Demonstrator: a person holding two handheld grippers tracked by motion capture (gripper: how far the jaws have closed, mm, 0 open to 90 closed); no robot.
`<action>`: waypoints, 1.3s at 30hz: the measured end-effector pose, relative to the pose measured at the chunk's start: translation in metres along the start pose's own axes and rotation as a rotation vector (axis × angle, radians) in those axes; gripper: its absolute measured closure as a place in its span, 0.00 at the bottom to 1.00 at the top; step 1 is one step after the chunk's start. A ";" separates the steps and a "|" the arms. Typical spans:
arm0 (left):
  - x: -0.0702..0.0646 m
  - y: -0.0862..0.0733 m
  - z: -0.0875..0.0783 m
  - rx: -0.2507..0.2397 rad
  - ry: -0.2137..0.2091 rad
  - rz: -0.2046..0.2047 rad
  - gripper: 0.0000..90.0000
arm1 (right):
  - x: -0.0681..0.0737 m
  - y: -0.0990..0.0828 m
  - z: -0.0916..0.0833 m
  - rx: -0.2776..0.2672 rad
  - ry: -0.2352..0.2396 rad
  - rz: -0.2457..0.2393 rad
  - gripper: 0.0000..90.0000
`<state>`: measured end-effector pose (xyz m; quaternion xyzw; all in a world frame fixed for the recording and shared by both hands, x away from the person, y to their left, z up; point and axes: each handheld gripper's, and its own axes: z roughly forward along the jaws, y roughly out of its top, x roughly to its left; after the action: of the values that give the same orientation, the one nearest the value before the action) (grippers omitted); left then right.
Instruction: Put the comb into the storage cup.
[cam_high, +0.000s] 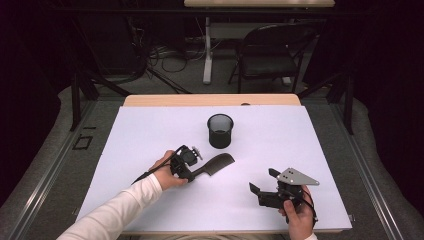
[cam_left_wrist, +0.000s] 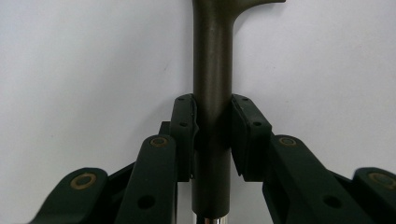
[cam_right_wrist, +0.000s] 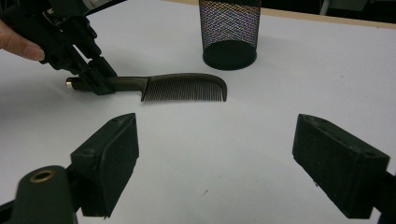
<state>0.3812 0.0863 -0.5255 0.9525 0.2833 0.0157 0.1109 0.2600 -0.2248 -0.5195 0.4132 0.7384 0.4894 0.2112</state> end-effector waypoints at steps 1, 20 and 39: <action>0.000 0.000 0.000 -0.001 -0.002 -0.002 0.80 | 0.000 0.000 0.000 0.002 0.001 0.001 0.16; -0.001 -0.001 -0.006 -0.027 -0.004 0.010 0.81 | 0.000 0.000 0.000 0.003 0.001 -0.003 0.16; -0.005 -0.003 -0.020 -0.102 -0.013 0.009 0.81 | 0.001 0.000 0.001 0.001 0.002 -0.004 0.16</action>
<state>0.3736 0.0899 -0.5067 0.9470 0.2769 0.0242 0.1610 0.2600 -0.2238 -0.5200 0.4115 0.7397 0.4888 0.2112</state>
